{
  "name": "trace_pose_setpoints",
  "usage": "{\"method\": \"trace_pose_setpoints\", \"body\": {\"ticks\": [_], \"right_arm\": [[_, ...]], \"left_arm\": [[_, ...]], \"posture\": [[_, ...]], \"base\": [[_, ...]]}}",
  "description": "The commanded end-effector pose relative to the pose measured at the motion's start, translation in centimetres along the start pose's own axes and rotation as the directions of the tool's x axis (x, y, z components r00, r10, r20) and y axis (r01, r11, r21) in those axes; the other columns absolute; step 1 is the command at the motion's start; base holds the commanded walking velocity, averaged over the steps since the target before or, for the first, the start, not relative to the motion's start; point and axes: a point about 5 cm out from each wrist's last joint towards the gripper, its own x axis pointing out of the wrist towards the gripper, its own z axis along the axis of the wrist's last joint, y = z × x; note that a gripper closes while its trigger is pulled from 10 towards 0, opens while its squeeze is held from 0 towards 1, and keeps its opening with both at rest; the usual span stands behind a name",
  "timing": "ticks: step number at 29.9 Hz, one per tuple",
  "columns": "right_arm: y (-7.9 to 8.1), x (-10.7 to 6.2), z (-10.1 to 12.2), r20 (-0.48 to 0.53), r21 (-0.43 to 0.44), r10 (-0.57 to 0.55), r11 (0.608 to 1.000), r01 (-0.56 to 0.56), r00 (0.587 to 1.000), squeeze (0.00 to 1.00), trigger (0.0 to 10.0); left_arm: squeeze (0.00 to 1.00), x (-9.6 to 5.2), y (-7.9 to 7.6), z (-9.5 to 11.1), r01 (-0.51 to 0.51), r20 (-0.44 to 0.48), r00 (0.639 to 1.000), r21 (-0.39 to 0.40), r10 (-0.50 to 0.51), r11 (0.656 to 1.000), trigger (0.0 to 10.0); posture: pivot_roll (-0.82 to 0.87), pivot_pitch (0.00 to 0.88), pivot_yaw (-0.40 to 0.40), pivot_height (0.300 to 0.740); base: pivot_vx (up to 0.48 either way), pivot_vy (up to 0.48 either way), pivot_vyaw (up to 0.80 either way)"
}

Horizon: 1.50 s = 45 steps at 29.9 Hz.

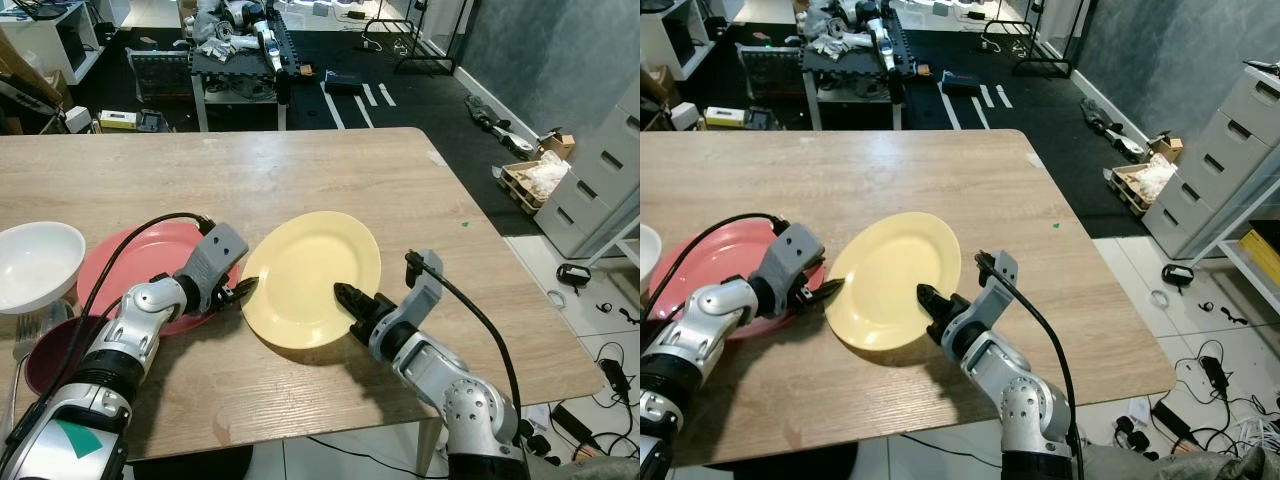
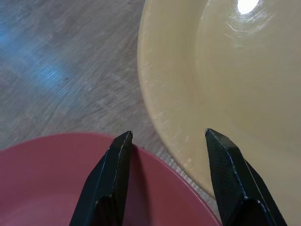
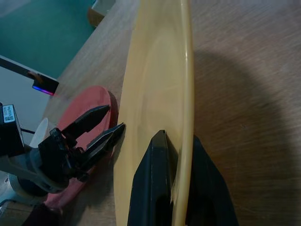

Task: Setting the table

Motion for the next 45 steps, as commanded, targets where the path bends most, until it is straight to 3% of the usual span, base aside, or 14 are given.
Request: {"method": "trace_pose_setpoints", "body": {"ticks": [1, 3, 4, 5, 10, 11, 12, 17, 19, 28, 31, 36, 41, 45], "right_arm": [[0.2, -0.1, -0.6, 0.013, 0.022, -0.005, 1.0, 0.004, 1.0, 0.0, 0.0], [0.3, -0.2, -0.2, 0.035, 0.014, -0.005, 1.0, 0.004, 0.999, 0.0, 0.0], [0.4, -0.4, 1.0, 0.112, -0.013, -0.011, 1.0, 0.012, 0.994, 0.0, 0.0], [0.4, -0.4, 1.0, 0.112, -0.013, -0.011, 1.0, 0.012, 0.994, 0.0, 0.0], [0.5, -0.9, 3.2, 0.234, -0.053, -0.017, 0.998, 0.03, 0.972, 0.0, 0.0], [0.6, -1.1, 3.7, 0.256, -0.057, -0.017, 0.998, 0.033, 0.966, 0.0, 2.9], [0.7, -1.4, 4.6, 0.294, -0.086, -0.009, 0.996, 0.036, 0.956, 0.0, 10.0], [1.1, -2.4, 6.7, 0.378, -0.158, 0.026, 0.987, 0.036, 0.925, 0.0, 10.0], [0.9, -3.1, 7.5, 0.425, -0.206, 0.018, 0.976, 0.077, 0.905, 0.0, 10.0], [-0.6, -3.9, 7.5, 0.472, -0.225, -0.064, 0.956, 0.19, 0.879, 0.0, 10.0], [-1.3, -4.3, 7.5, 0.495, -0.248, -0.103, 0.935, 0.255, 0.862, 0.0, 10.0], [-2.5, -5.5, 7.0, 0.527, -0.297, -0.151, 0.889, 0.348, 0.836, 0.0, 10.0], [-3.8, -6.9, 6.1, 0.547, -0.331, -0.194, 0.843, 0.424, 0.814, 0.0, 10.0], [-4.3, -7.3, 5.4, 0.54, -0.334, -0.209, 0.836, 0.435, 0.815, 0.0, 10.0]], "left_arm": [[0.0, -0.2, 0.3, -0.1, -0.024, 0.004, 1.0, -0.037, 0.025, 0.999, 10.0], [0.0, -0.3, 0.7, 0.9, -0.047, 0.057, 0.997, -0.06, 0.051, 0.997, 10.0], [0.0, -0.8, 1.6, 4.7, -0.096, 0.229, 0.966, -0.113, 0.12, 0.989, 10.0], [0.0, -0.8, 1.6, 4.7, -0.096, 0.229, 0.966, -0.113, 0.12, 0.989, 10.0], [0.0, -2.3, 1.7, 9.7, -0.114, 0.425, 0.886, -0.184, 0.184, 0.976, 10.0], [0.0, -2.6, 1.6, 10.4, -0.112, 0.449, 0.873, -0.197, 0.191, 0.974, 10.0], [0.0, -3.0, 1.1, 11.2, -0.111, 0.476, 0.858, -0.197, 0.195, 0.974, 10.0], [0.0, -4.4, -0.5, 12.6, -0.109, 0.523, 0.825, -0.226, 0.214, 0.968, 10.0], [0.0, -5.7, -1.4, 12.7, -0.136, 0.51, 0.816, -0.288, 0.272, 0.948, 10.0], [0.0, -7.0, -2.2, 12.3, -0.175, 0.463, 0.823, -0.344, 0.329, 0.923, 10.0], [0.0, -6.8, -2.7, 11.0, -0.208, 0.405, 0.845, -0.352, 0.349, 0.912, 10.0], [0.0, -6.9, -4.3, 6.7, -0.32, 0.204, 0.879, -0.418, 0.431, 0.85, 10.0], [0.0, -7.8, -5.4, 3.5, -0.406, 0.069, 0.874, -0.441, 0.482, 0.8, 10.0], [0.0, -7.9, -5.3, 3.1, -0.431, 0.051, 0.866, -0.429, 0.498, 0.794, 10.0]], "posture": [[-0.02, 0.058, 0.034, 0.74], [-0.01, 0.058, 0.041, 0.74], [0.03, 0.056, 0.064, 0.74], [0.03, 0.056, 0.064, 0.74], [0.07, 0.048, 0.04, 0.74], [0.07, 0.048, 0.04, 0.74], [0.07, 0.048, 0.034, 0.74], [0.08, 0.048, 0.027, 0.74], [0.08, 0.046, 0.027, 0.74], [0.08, 0.04, 0.033, 0.74], [0.08, 0.034, 0.042, 0.74], [0.02, 0.023, 0.034, 0.74], [-0.01, 0.008, 0.042, 0.74], [-0.02, 0.002, 0.046, 0.74]], "base": [[0.0, 0.0, 0.0], [0.0, 0.0, 0.0], [0.0, 0.0, 0.0], [0.0, 0.0, 0.0], [0.0, 0.0, 0.0], [0.0, 0.0, 0.0], [0.0, 0.0, 0.0], [0.0, 0.0, 0.0], [0.0, 0.0, 0.0], [0.0, 0.0, 0.0], [0.0, 0.0, 0.0], [0.0, 0.0, 0.0], [0.0, 0.0, 0.0], [0.0, 0.0, 0.0]]}}
